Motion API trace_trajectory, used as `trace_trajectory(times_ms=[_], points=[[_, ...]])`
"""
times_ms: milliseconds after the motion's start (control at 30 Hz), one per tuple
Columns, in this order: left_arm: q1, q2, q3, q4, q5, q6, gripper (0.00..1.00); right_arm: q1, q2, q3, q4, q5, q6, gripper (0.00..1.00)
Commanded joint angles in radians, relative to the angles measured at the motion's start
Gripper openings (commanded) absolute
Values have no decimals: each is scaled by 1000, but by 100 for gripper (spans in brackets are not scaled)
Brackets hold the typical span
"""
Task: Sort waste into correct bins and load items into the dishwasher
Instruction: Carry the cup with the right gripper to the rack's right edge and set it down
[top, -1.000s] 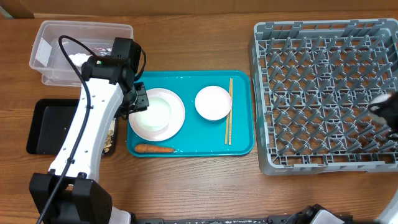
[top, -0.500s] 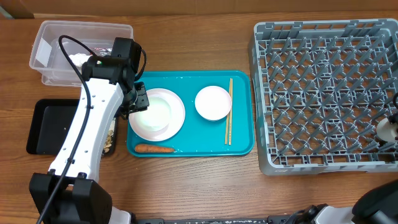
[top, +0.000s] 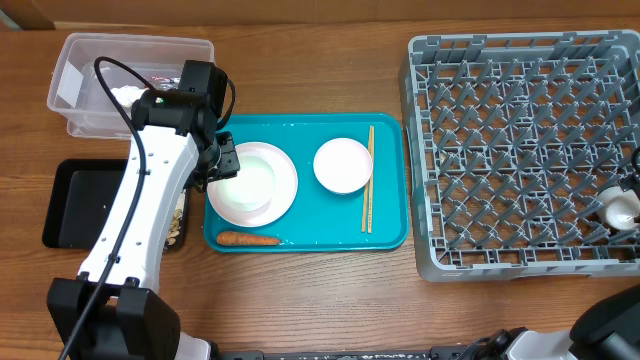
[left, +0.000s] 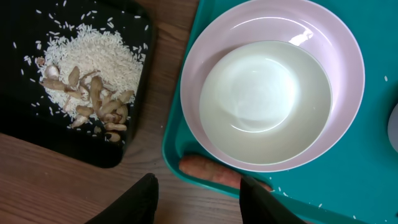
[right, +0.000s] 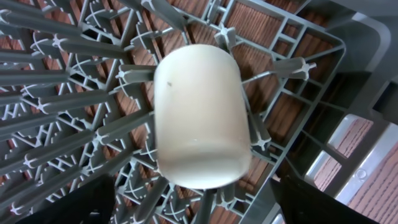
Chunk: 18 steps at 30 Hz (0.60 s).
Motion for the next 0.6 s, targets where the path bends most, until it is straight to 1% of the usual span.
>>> trace_trajectory(times_ms=[0, 167, 367, 500, 567], points=[[0, -23, 13, 0, 2, -11, 46, -2, 7, 23, 6, -27, 5, 89], [0, -23, 13, 0, 13, -11, 45, -2, 7, 23, 10, -84, 4, 90], [0, -23, 13, 0, 16, -11, 45, -2, 7, 23, -55, -98, 4, 69], [0, -23, 13, 0, 16, -11, 46, -2, 7, 23, -51, -97, 4, 55], [0, -23, 13, 0, 16, -11, 45, -2, 7, 23, -39, -97, 4, 43]])
